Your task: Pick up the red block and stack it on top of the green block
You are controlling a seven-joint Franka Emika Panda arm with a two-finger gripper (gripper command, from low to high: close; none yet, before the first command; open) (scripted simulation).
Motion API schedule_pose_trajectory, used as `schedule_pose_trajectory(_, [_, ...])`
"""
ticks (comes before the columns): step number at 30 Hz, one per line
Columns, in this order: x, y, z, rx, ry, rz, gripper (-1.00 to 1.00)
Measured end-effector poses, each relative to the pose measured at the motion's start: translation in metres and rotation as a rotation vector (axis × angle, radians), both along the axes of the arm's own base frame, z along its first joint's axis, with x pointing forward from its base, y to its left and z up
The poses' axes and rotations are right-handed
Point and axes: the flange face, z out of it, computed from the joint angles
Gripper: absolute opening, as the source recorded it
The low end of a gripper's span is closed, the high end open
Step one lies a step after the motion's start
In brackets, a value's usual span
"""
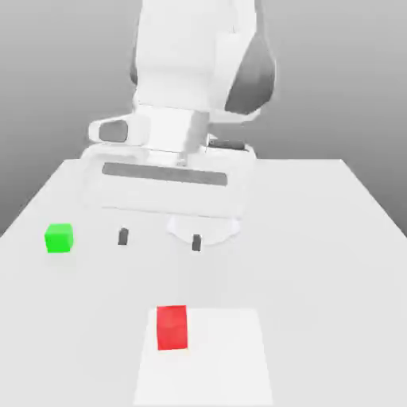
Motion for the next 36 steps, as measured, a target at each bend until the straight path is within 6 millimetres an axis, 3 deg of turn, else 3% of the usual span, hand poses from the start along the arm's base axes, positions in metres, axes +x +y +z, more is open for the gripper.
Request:
schedule_pose_trajectory(4, [-0.034, -0.002, -0.073, 0.062, 0.116, 0.014, 0.0])
schedule_pose_trajectory(12, [-0.04, -0.002, -0.14, 0.072, 0.133, 0.016, 0.0])
schedule_pose_trajectory(13, [-0.041, -0.002, -0.145, 0.072, 0.135, 0.016, -1.0])
schedule_pose_trajectory(20, [-0.041, -0.002, -0.145, 0.072, 0.135, 0.016, -1.0])
schedule_pose_trajectory(28, [-0.04, -0.002, -0.087, 0.072, 0.134, 0.016, -1.0])
schedule_pose_trajectory(30, [-0.044, -0.008, -0.08, 0.071, 0.135, -0.051, -1.0])
schedule_pose_trajectory(31, [-0.047, -0.019, -0.079, 0.072, 0.133, -0.114, -1.0])
schedule_pose_trajectory(34, [-0.072, -0.092, -0.074, 0.083, 0.123, -0.436, -1.0])
schedule_pose_trajectory(36, [-0.089, -0.122, -0.071, 0.088, 0.115, -0.611, -1.0])
